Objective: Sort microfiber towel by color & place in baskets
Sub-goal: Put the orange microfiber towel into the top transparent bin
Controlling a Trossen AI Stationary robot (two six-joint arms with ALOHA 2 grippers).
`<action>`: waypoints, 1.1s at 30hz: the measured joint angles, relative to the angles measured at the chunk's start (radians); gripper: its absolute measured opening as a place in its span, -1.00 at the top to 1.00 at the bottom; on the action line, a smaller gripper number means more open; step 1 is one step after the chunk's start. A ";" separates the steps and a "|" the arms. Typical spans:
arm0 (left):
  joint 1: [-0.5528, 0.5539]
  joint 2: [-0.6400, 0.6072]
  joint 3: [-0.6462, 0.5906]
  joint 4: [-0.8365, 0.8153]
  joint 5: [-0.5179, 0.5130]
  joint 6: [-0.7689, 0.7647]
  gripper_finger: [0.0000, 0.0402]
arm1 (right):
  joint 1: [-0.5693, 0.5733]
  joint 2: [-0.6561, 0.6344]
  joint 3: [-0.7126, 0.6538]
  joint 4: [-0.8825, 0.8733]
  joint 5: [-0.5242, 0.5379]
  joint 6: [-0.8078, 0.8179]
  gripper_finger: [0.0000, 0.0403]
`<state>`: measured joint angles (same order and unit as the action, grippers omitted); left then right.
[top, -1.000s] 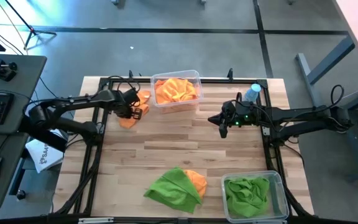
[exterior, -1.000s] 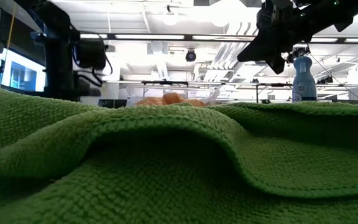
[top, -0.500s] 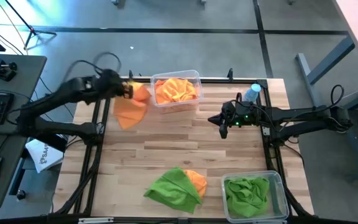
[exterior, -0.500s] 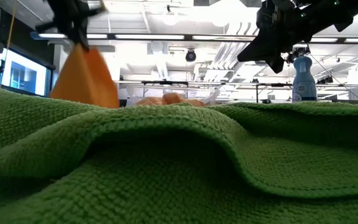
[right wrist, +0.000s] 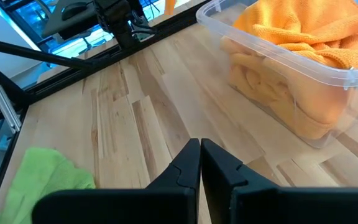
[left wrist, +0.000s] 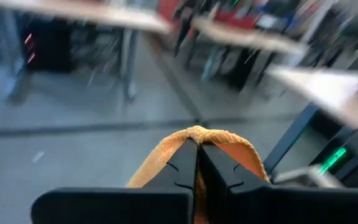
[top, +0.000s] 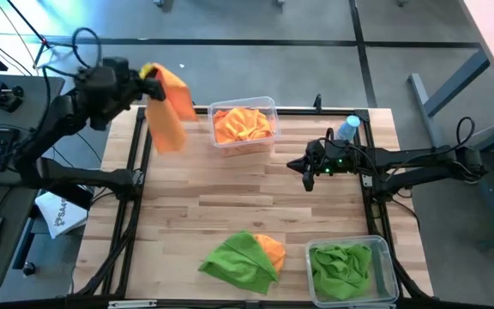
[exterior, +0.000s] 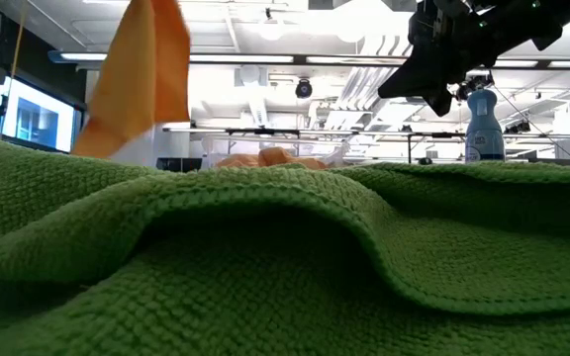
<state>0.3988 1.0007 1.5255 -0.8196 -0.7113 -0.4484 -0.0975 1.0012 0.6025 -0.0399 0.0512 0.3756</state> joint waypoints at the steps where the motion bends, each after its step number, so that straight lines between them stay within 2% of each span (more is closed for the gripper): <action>1: 0.000 0.007 0.003 0.057 0.007 0.031 1.00 | 0.000 0.000 0.000 0.000 0.002 0.000 0.96; 7: 0.000 0.091 0.005 0.363 0.096 0.191 1.00 | 0.000 0.000 0.000 0.000 0.008 0.000 0.96; 14: 0.008 0.242 0.005 0.709 0.232 0.275 1.00 | 0.000 0.000 0.000 0.001 0.008 0.000 0.96; 17: 0.016 0.300 0.011 0.800 0.293 0.269 1.00 | 0.000 0.000 0.000 0.001 0.009 0.000 0.96; 26: 0.039 0.445 0.127 0.682 0.316 0.269 1.00 | 0.000 0.000 0.000 0.001 0.009 0.008 0.96; 30: 0.047 0.483 0.131 0.564 0.302 0.254 1.00 | 0.000 0.000 0.000 0.001 0.009 0.008 0.96; 33: 0.047 0.503 0.131 0.448 0.279 0.167 1.00 | 0.000 0.000 0.000 0.000 0.009 0.008 0.96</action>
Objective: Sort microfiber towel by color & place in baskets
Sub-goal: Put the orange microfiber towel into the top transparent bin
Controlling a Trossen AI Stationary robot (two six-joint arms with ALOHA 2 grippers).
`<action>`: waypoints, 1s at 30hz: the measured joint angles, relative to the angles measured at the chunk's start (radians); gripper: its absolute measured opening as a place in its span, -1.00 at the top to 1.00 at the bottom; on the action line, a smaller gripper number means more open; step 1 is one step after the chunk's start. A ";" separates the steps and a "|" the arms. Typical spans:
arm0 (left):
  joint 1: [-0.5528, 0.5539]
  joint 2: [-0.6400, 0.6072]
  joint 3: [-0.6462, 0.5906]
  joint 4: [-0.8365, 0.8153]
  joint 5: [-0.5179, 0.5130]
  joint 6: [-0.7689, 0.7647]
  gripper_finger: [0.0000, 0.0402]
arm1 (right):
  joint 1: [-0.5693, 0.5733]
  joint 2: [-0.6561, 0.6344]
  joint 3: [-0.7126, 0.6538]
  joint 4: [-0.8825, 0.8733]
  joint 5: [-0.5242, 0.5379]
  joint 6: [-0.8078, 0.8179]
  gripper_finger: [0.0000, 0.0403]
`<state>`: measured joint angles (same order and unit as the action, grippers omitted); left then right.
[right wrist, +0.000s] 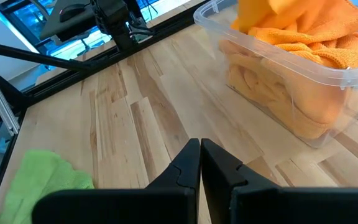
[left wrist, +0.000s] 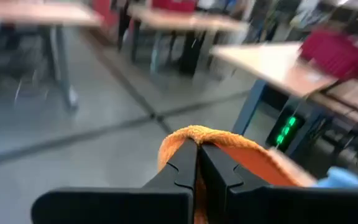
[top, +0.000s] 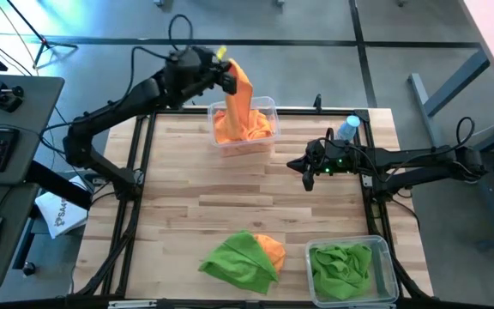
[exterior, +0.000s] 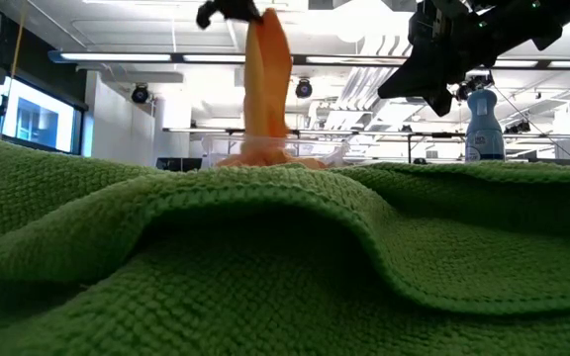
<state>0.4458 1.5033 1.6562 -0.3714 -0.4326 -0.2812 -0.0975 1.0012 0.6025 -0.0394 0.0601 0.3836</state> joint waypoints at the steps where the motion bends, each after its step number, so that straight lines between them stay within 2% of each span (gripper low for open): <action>1: 0.000 0.006 0.000 -0.039 -0.006 -0.034 1.00 | 0.000 0.000 0.000 0.000 0.000 0.000 0.96; 6: 0.000 0.040 0.000 -0.209 0.010 -0.217 1.00 | 0.000 0.000 0.000 0.000 0.000 -0.010 0.96; 9: -0.001 0.074 0.000 -0.257 0.045 -0.294 1.00 | 0.000 0.000 0.000 -0.002 0.000 -0.026 0.96; 13: 0.003 0.140 0.000 -0.271 0.113 -0.345 1.00 | -0.001 0.000 0.000 -0.009 0.000 -0.030 0.96; 19: 0.026 0.267 0.001 -0.328 0.149 -0.414 1.00 | -0.001 0.000 0.000 -0.009 0.001 -0.037 0.96; 27: 0.023 0.451 0.001 -0.374 0.337 -0.544 1.00 | -0.001 0.000 0.000 -0.031 0.000 -0.037 0.96; 30: 0.016 0.501 0.001 -0.361 0.351 -0.562 1.00 | -0.001 0.000 -0.008 -0.031 0.000 -0.028 0.96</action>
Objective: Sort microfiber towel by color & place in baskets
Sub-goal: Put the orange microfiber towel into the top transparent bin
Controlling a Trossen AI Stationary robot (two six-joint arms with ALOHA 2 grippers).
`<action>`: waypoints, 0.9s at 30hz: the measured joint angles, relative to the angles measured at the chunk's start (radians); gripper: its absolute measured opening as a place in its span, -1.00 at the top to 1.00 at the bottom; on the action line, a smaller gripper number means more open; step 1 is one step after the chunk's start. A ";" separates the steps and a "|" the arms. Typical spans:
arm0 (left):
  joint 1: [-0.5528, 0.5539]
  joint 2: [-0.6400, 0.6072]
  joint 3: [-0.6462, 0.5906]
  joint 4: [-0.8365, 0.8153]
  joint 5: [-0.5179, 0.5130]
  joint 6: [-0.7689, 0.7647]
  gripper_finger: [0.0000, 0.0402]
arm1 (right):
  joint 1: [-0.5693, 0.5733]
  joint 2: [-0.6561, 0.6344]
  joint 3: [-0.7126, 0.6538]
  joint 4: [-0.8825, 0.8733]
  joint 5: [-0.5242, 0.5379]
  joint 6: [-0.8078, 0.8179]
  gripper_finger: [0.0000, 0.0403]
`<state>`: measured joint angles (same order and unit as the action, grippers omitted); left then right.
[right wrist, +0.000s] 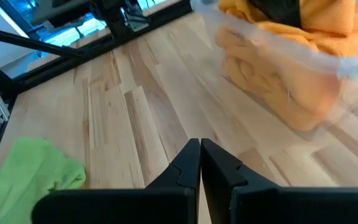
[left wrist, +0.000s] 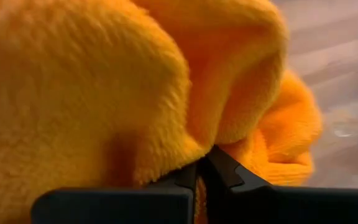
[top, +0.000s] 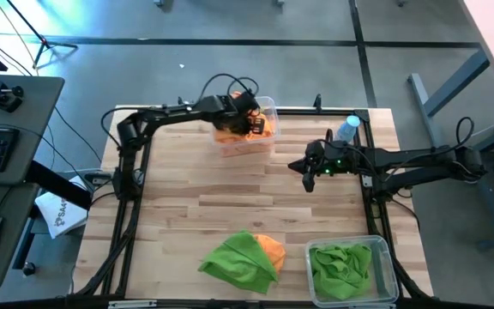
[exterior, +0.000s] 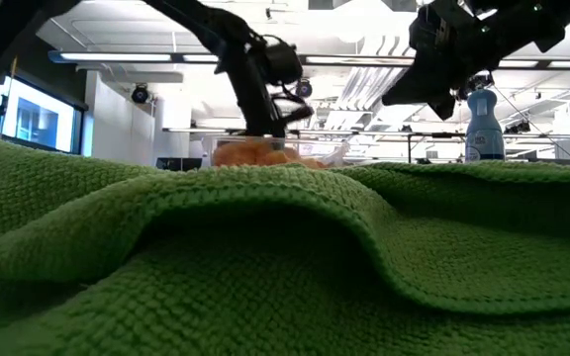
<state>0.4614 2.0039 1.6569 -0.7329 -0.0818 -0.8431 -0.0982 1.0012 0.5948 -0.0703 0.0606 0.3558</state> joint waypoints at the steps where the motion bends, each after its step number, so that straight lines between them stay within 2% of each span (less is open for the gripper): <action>1: 0.000 0.015 0.000 -0.001 0.001 -0.009 1.00 | 0.000 0.000 -0.003 -0.005 0.000 0.004 0.96; 8: 0.004 0.108 0.002 0.024 0.056 -0.049 1.00 | 0.000 0.014 -0.003 -0.015 0.000 0.006 0.96; 16: 0.009 0.146 0.002 0.088 0.072 -0.087 0.98 | 0.000 0.015 -0.004 -0.016 0.000 0.010 0.96; 27: 0.010 0.142 0.002 0.131 0.086 -0.055 0.61 | 0.001 0.015 -0.004 -0.016 0.000 0.036 0.96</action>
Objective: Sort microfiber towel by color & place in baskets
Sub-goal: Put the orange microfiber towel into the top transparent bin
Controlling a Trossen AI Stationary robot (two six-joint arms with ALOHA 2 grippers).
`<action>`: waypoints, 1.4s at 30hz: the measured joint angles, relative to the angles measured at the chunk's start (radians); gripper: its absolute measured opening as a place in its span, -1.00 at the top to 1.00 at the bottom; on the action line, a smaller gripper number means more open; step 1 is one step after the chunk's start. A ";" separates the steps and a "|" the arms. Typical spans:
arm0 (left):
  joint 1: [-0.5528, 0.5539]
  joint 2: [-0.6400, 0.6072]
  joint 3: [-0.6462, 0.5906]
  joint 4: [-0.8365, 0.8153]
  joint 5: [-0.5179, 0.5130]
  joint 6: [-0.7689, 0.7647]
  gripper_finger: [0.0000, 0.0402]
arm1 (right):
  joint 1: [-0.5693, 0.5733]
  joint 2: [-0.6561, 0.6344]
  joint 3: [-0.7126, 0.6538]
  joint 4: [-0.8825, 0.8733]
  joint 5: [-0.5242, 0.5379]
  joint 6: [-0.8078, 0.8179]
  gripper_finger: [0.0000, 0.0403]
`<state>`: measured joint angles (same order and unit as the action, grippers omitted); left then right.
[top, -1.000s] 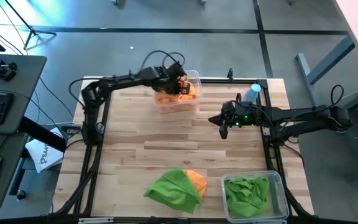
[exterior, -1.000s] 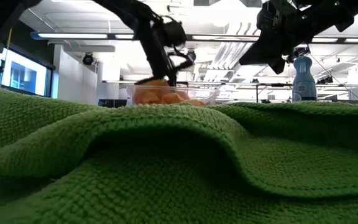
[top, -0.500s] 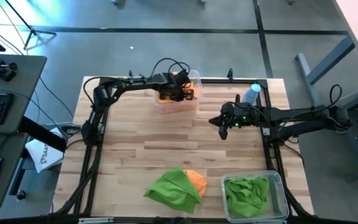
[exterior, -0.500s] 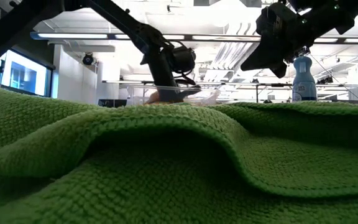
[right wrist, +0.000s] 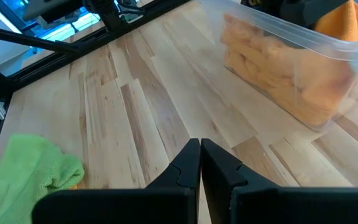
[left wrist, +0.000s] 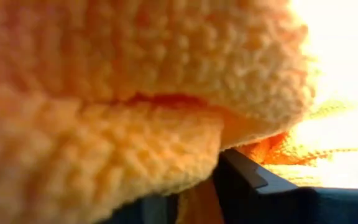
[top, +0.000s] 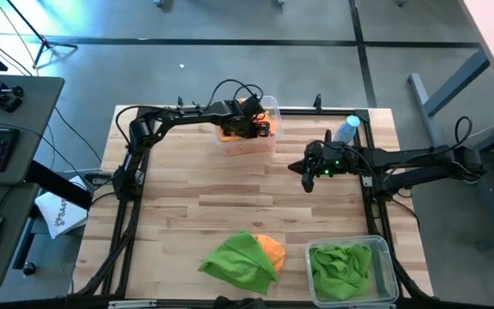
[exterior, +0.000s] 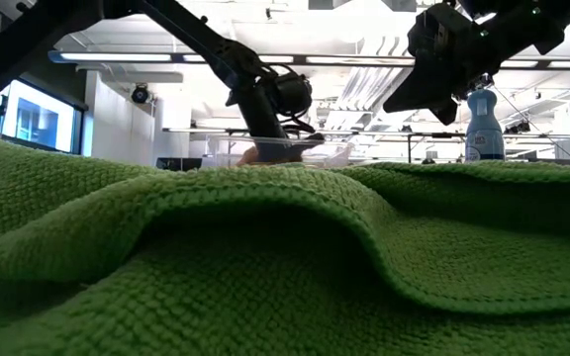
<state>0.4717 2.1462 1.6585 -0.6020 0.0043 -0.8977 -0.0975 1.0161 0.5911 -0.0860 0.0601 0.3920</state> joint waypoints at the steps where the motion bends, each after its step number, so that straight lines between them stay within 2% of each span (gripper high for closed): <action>1: 0.000 0.000 0.000 -0.001 0.005 -0.003 0.58 | 0.000 0.000 0.000 0.000 0.000 0.001 0.96; 6: -0.004 -0.037 -0.003 -0.009 0.016 0.001 0.53 | 0.000 0.000 0.000 0.000 -0.002 0.011 0.96; 14: -0.010 -0.166 -0.004 -0.016 0.003 0.044 0.53 | 0.000 0.000 -0.001 0.000 -0.008 0.009 0.96; 18: -0.019 -0.223 -0.004 -0.015 -0.065 0.046 0.53 | 0.000 0.000 -0.001 0.000 -0.008 0.000 0.96; 22: -0.031 -0.260 -0.003 0.002 -0.209 0.061 0.53 | 0.000 0.000 -0.001 0.000 -0.008 0.000 0.96; 24: -0.033 -0.267 -0.003 0.003 -0.236 0.057 0.53 | 0.000 0.000 -0.001 0.000 -0.008 0.000 0.96; 31: -0.044 -0.268 -0.003 0.086 -0.145 0.051 0.53 | 0.000 0.000 -0.001 -0.001 -0.008 0.000 0.96; 38: -0.050 -0.269 -0.003 0.185 0.044 0.062 0.53 | 0.000 0.000 -0.001 -0.001 -0.008 -0.008 0.96; 42: -0.049 -0.269 -0.003 0.266 0.041 0.072 0.53 | 0.000 0.000 -0.001 -0.002 -0.008 -0.008 0.96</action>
<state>0.4225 1.8774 1.6558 -0.3357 0.0456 -0.8256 -0.0975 1.0161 0.5903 -0.0875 0.0525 0.3838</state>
